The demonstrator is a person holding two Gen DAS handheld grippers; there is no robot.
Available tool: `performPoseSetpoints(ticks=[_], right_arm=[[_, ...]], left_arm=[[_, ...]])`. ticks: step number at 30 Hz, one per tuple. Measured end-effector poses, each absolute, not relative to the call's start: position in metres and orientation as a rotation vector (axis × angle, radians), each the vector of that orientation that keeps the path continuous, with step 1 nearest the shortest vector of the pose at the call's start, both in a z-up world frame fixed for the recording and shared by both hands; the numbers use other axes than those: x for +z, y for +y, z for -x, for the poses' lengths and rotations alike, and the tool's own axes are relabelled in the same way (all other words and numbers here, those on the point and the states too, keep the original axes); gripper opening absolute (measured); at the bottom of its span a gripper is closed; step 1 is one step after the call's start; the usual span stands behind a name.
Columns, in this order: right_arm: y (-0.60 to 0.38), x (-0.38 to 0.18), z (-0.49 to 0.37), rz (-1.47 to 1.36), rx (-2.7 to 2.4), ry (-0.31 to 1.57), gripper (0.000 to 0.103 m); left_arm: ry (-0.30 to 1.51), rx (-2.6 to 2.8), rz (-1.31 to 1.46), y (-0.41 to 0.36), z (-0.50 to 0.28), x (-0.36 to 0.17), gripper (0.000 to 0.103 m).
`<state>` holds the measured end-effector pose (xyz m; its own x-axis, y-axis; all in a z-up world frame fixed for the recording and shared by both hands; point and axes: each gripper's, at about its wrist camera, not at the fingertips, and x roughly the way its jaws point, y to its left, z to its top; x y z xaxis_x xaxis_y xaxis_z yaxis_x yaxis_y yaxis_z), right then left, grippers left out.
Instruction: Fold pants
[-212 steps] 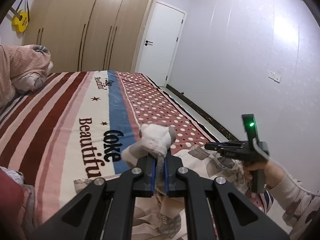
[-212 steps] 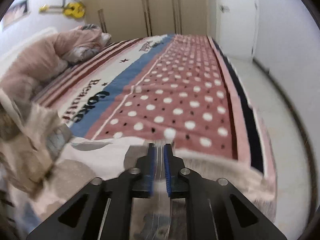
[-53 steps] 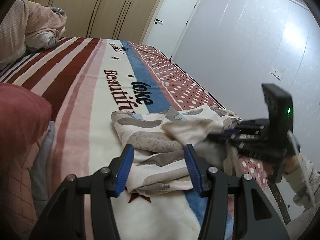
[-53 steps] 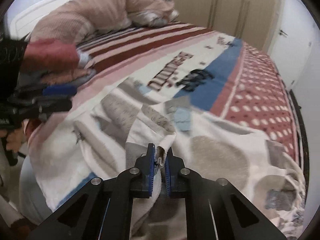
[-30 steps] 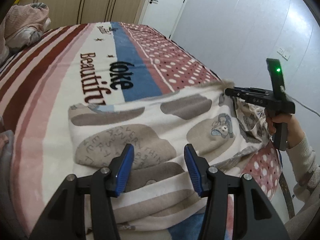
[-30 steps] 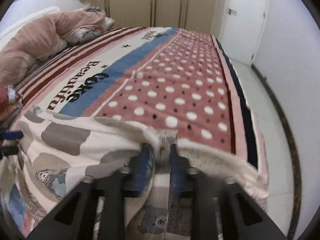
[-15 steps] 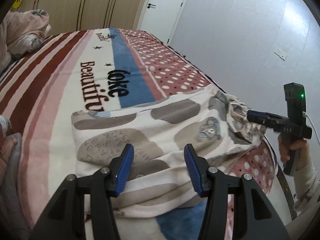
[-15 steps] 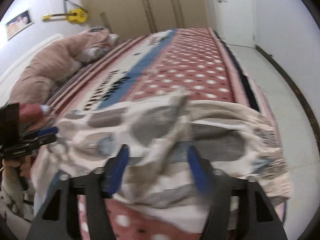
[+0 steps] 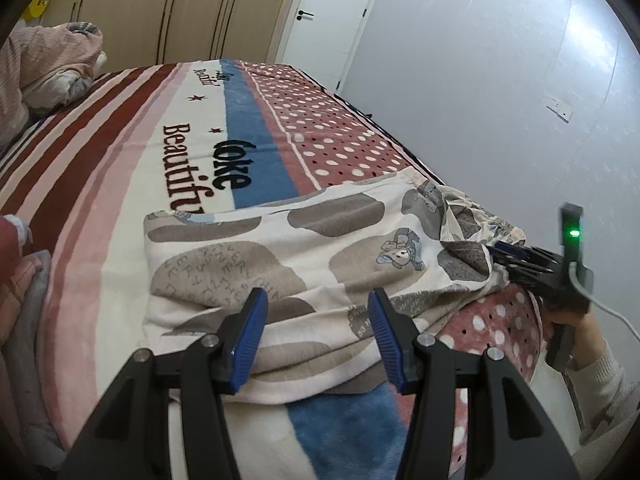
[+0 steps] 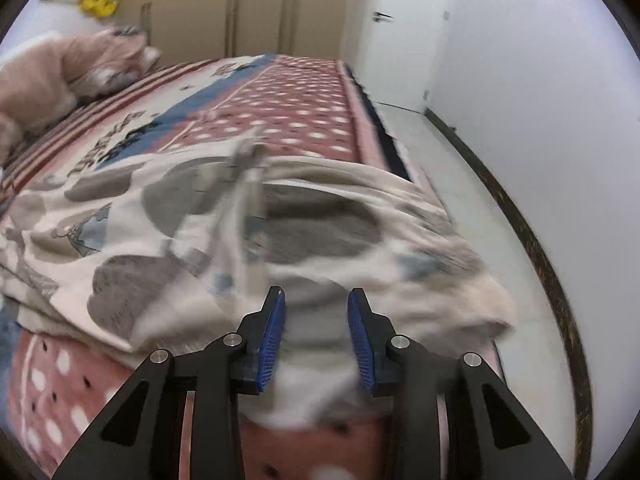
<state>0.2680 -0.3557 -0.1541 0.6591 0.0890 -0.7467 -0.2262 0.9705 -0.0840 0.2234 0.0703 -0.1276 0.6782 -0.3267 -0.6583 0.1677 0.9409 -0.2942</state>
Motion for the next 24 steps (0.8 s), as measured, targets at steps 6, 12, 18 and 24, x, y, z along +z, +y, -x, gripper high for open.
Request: performPoseSetpoints(ticks=[6, 12, 18, 24], right_arm=[[-0.432, -0.14, -0.245, -0.12, 0.138, 0.803, 0.062], [-0.458, -0.145, -0.234, -0.279, 0.108, 0.749, 0.067], [-0.388, -0.123, -0.234, -0.101, 0.365, 0.699, 0.066], [-0.318, -0.152, -0.267, 0.046, 0.516, 0.849, 0.039]], left_arm=[[0.755, -0.226, 0.252, 0.073, -0.218, -0.124, 0.053], [0.744, -0.175, 0.28, 0.081, -0.216, -0.12, 0.053], [0.737, -0.168, 0.289, 0.082, -0.215, -0.116, 0.053], [0.744, -0.189, 0.27, 0.079, -0.215, -0.115, 0.053]])
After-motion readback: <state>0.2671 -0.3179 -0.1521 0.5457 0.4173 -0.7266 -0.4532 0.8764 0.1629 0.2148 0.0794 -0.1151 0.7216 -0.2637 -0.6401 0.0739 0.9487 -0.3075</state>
